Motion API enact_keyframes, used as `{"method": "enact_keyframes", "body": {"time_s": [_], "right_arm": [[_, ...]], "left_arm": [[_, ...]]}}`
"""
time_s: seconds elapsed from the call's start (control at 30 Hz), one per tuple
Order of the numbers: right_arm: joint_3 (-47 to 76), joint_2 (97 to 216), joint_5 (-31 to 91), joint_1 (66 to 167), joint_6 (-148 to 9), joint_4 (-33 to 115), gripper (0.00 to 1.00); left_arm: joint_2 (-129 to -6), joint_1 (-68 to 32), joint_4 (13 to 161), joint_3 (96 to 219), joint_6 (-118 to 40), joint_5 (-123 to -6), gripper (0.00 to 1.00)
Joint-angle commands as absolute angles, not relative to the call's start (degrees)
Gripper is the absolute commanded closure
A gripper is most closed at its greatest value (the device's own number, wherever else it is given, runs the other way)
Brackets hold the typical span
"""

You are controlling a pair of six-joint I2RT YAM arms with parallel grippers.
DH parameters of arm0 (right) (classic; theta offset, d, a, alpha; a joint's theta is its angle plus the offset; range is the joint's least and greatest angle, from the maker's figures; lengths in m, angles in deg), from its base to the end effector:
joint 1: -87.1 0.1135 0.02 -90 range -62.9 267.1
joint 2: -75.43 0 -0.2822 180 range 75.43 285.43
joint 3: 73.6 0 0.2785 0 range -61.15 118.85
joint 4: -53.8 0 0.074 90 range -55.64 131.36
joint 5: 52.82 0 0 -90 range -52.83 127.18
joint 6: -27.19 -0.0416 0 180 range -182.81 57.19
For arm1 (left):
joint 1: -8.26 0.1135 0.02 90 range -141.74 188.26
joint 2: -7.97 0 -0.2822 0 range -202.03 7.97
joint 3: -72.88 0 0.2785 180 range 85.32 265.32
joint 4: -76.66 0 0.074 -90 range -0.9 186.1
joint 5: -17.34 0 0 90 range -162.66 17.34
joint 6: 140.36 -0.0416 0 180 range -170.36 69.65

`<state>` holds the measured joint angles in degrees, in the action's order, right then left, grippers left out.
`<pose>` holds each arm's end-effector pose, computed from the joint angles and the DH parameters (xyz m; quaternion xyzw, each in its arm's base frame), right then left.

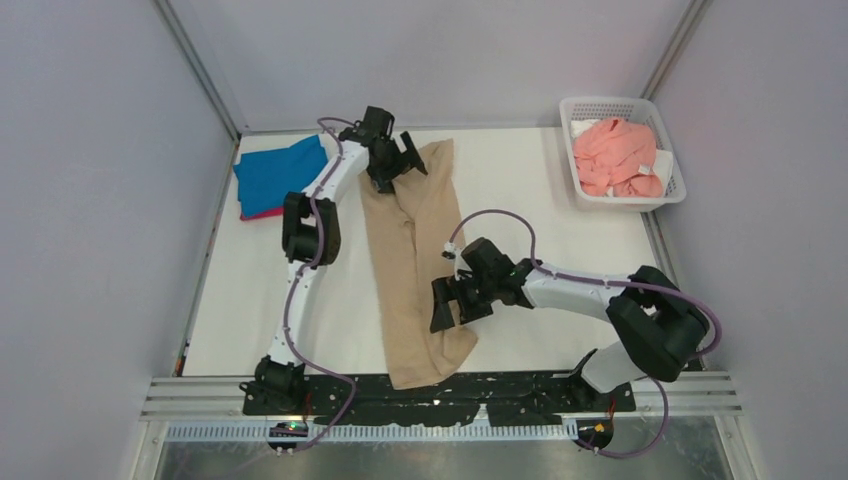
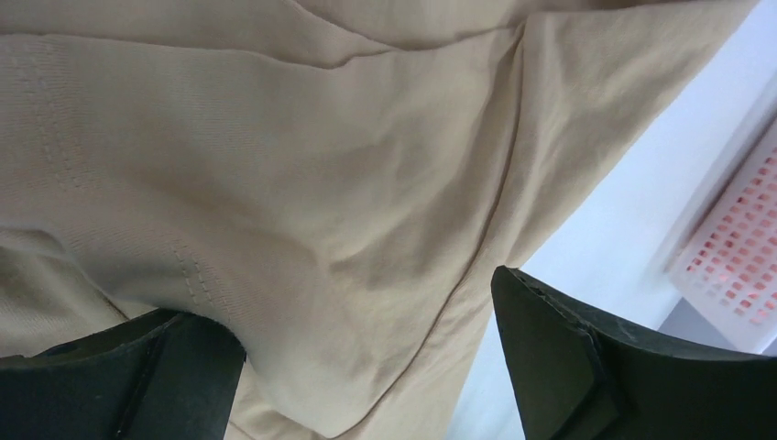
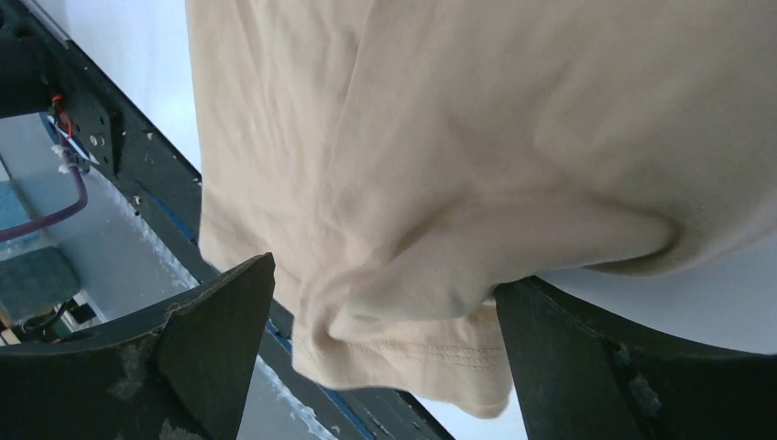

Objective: Fold and stack the t-shirts
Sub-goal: Rotate the tshirt 90 degrees

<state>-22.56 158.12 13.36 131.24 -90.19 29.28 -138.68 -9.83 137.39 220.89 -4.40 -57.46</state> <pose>0.1918 0.2095 0.1542 -0.1958 0.9174 0.3266 0.1156 0.5596 -0.1943 0.1770 -0.1963 0.9363 -0.2470 0.1543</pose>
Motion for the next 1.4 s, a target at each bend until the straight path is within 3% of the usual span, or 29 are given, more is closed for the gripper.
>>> {"method": "enact_keyframes", "body": {"time_s": [0.0,0.23,0.37,0.53,0.67,0.77,0.83,1.03,1.17,1.37], "right_arm": [[-17.82,162.49,11.08,133.25,-87.33,27.79,0.05],[-20.94,150.73,25.34,133.25,-85.77,17.92,0.05],[-27.33,144.09,25.28,133.13,-88.17,25.03,0.05],[-29.69,146.40,21.44,133.15,-92.58,37.74,0.00],[-28.55,152.33,25.10,133.20,-94.42,34.58,0.20],[-30.52,152.94,23.83,133.22,-96.49,33.99,0.42],[-33.25,151.57,21.71,133.23,-98.24,34.85,0.50],[-38.52,146.32,16.18,133.32,-100.18,35.91,0.57],[-39.18,146.06,18.20,133.42,-100.69,34.13,0.81],[-41.82,142.83,18.16,133.73,-103.64,32.88,0.78]], "left_arm": [[-142.55,-8.88,128.98,227.62,-2.64,-55.46,0.00],[-143.90,-6.21,122.73,228.54,1.39,-57.29,0.00],[-143.44,-4.79,123.70,228.32,2.23,-59.43,0.00],[-141.61,-4.59,123.11,226.13,2.02,-60.14,0.00],[-140.65,-4.57,123.85,226.23,1.20,-61.77,0.00],[-140.03,-4.50,124.39,226.23,-0.08,-62.04,0.00],[-139.74,-4.49,124.99,226.03,-0.91,-62.88,0.00],[-140.31,-4.57,124.61,224.26,0.06,-62.37,0.01],[-140.97,-4.51,124.67,224.26,0.50,-62.58,0.00],[-141.22,-4.50,125.20,224.19,0.49,-62.73,0.00]]}}
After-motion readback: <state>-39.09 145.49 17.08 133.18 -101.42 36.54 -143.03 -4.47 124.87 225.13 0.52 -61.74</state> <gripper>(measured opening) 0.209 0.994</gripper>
